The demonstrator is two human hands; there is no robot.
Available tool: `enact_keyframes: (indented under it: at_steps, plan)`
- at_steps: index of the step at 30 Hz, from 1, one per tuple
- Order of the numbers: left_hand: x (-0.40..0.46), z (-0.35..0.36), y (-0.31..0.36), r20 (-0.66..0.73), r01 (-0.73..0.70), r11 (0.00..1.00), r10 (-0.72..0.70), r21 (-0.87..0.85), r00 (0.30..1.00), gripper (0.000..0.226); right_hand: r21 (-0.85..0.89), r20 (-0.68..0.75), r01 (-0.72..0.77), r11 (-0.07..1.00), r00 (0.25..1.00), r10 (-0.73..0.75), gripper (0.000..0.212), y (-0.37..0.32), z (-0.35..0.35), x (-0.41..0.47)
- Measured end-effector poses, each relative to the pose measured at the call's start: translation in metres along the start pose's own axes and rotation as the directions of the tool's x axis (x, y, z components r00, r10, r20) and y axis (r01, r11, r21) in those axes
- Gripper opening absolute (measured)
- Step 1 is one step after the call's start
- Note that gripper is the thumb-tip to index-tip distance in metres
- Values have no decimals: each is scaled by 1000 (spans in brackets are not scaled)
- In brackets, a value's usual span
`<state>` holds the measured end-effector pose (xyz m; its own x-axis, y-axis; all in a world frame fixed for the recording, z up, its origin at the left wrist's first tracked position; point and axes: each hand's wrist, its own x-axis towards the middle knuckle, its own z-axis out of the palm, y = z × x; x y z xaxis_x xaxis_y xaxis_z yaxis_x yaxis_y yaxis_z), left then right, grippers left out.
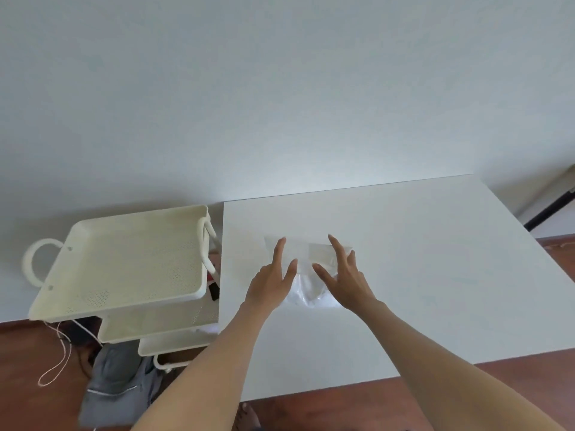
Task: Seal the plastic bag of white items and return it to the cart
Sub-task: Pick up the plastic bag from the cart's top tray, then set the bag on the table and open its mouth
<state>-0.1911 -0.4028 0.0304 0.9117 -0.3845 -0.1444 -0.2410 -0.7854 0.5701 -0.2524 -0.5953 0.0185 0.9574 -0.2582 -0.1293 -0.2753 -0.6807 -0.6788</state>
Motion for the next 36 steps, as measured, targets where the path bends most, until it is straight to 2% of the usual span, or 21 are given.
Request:
enact_keyframes:
  at_steps: [4,7,13,17,20,27,30,33,36]
  plan:
    - [-10,8,4,-4,18,999,-18,35,1000,61,-29,-15,15,999,1000,-15,76,13,-1,-8]
    - [-12,5,6,-54,43,987,-35,153,998,61,-66,-58,-8,998,998,4,70,14,-4,-7]
    - [-8,-10,5,-78,80,942,-58,326,995,60,-196,-106,65,978,991,-87,54,12,-7,-2]
    - [9,-17,11,-173,10,869,87,496,981,56,-247,-82,92,965,990,-115,43,11,-7,2]
    - [24,-21,15,-190,-72,857,194,511,963,50,-266,-116,122,956,981,-157,36,8,-9,5]
    - [55,-25,32,-33,-237,859,282,453,959,42,-266,-187,178,947,955,-232,27,11,-10,-5]
    - [66,-30,45,99,-315,863,302,395,948,40,-272,-225,223,936,931,-287,21,16,-13,-10]
    - [73,-32,56,168,-380,845,340,377,925,40,-236,-273,205,950,924,-267,19,17,-16,-12]
    - [73,-30,58,190,-401,847,355,349,915,42,-178,-290,174,968,931,-221,28,12,-20,-9]
